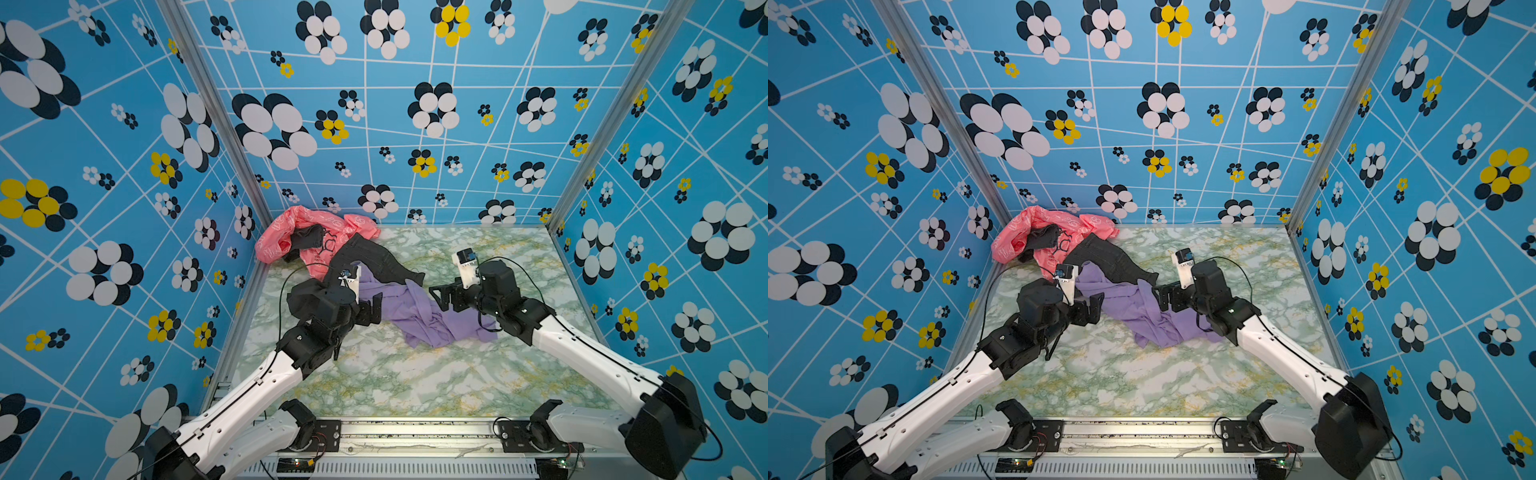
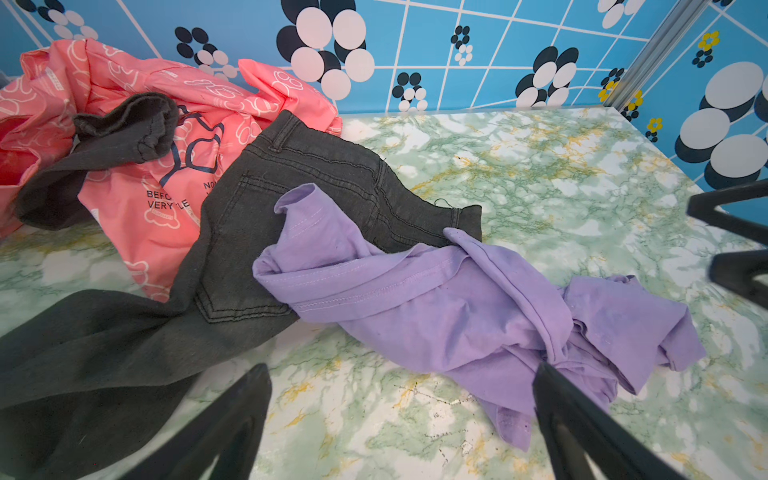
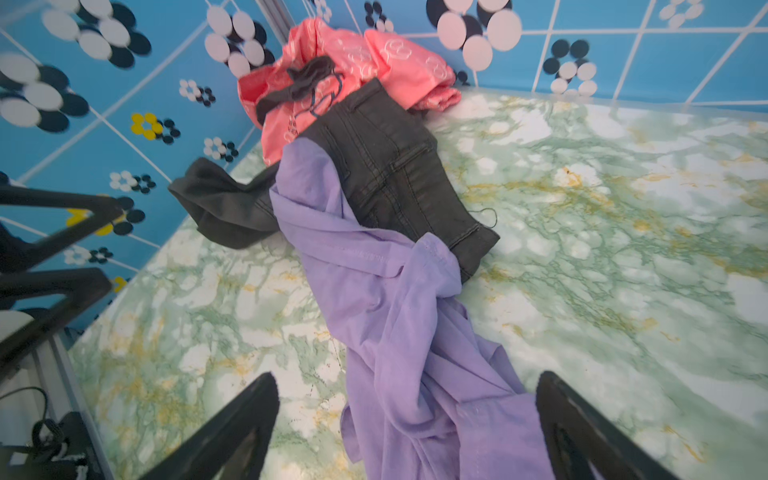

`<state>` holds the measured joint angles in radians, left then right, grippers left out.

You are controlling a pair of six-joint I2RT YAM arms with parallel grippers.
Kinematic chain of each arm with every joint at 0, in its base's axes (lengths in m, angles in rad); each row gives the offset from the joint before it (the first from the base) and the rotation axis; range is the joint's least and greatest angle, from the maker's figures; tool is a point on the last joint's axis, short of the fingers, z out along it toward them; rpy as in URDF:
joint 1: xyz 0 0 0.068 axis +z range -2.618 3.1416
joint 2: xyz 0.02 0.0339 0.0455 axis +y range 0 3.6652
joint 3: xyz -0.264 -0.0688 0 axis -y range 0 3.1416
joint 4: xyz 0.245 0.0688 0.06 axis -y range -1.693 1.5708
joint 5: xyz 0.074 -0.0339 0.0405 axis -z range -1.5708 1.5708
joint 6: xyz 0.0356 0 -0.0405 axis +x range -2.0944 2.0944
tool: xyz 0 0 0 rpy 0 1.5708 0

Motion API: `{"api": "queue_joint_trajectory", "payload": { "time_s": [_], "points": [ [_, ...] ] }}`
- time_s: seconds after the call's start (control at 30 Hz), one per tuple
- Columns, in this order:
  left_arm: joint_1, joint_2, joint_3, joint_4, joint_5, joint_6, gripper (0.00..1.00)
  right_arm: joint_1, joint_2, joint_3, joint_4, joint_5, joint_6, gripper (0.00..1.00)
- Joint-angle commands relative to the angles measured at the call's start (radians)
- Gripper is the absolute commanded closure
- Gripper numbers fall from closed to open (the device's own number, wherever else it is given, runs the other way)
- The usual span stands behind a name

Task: Pick out a specific cloth from the pile
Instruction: 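Grasp the lavender shirt with the right gripper while the left gripper withdraws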

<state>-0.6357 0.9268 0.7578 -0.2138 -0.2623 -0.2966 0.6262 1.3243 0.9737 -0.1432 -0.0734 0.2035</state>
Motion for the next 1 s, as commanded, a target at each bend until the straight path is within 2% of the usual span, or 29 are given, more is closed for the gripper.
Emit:
{"api": "queue_joint_trajectory", "payload": {
  "time_s": [0.0, 0.33, 0.43, 0.47, 0.53, 0.63, 0.77, 0.87, 0.97],
  "points": [
    [0.008, -0.031, -0.023, -0.002, -0.009, -0.011, 0.01, 0.055, 0.127, 0.099, -0.179, 0.099, -0.061, 0.03],
    [0.018, -0.081, -0.053, 0.007, -0.004, -0.013, 0.01, 0.112, 0.537, 0.378, -0.479, 0.135, 0.024, 0.09],
    [0.022, -0.089, -0.063, 0.007, 0.001, -0.02, 0.01, 0.113, 0.611, 0.417, -0.528, 0.135, 0.042, 0.17],
    [0.023, -0.091, -0.064, 0.007, 0.003, -0.021, 0.01, 0.112, 0.625, 0.422, -0.533, 0.134, 0.046, 0.22],
    [0.027, -0.092, -0.069, 0.008, 0.007, -0.023, 0.01, 0.112, 0.644, 0.427, -0.533, 0.119, 0.044, 0.44],
    [0.028, -0.094, -0.07, 0.014, 0.021, -0.022, 0.01, 0.112, 0.647, 0.432, -0.531, 0.114, 0.052, 0.69],
    [0.03, -0.092, -0.072, 0.028, 0.026, -0.022, 0.01, 0.113, 0.62, 0.441, -0.525, 0.145, 0.049, 0.83],
    [0.03, -0.095, -0.072, 0.033, 0.022, -0.022, 0.01, 0.11, 0.576, 0.438, -0.51, 0.186, 0.036, 1.0],
    [0.03, -0.099, -0.075, 0.042, 0.041, -0.019, 0.01, 0.104, 0.511, 0.428, -0.481, 0.229, 0.02, 1.0]
  ]
}}
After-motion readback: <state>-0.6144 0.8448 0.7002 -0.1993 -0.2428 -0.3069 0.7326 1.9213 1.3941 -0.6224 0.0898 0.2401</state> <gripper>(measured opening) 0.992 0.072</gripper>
